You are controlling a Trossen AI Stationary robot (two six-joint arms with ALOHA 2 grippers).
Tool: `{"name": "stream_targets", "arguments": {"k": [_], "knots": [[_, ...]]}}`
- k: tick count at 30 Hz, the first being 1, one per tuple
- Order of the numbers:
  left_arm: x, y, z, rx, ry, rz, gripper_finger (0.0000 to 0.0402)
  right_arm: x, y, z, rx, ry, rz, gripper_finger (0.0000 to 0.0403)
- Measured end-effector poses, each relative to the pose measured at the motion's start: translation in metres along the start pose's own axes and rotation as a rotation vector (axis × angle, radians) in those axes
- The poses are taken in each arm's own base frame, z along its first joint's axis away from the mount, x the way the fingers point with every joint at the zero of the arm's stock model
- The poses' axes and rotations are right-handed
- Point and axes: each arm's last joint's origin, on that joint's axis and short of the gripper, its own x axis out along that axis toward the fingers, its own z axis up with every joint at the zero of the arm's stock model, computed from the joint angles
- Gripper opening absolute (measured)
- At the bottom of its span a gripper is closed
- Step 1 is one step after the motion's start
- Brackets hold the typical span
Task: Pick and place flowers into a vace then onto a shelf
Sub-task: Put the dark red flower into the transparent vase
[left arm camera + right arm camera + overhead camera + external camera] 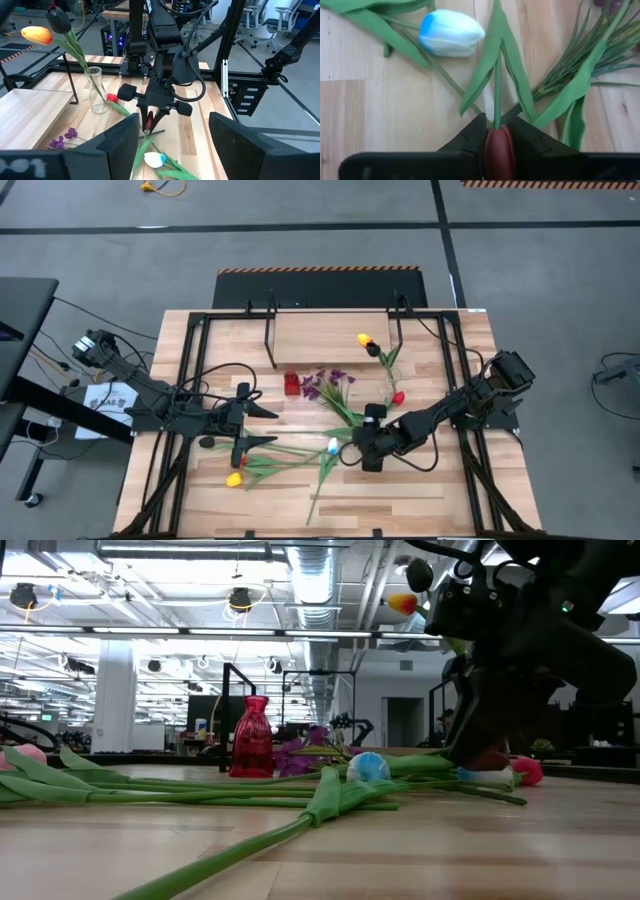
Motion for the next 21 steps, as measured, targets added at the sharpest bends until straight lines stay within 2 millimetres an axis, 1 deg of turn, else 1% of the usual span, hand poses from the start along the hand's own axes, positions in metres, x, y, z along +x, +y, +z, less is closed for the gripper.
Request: {"name": "stream_targets", "arguments": {"k": [11,21], "knots": [[0.000,0.000,0.000,0.000,0.000,0.000,0.0231,-0.019,-0.002,0.027,-0.015,-0.019,-0.130,0.0028],[0.000,0.000,-0.001,-0.001,0.010,0.002,0.0231,-0.041,0.003,0.047,-0.058,-0.030,-0.175,0.0028]]}}
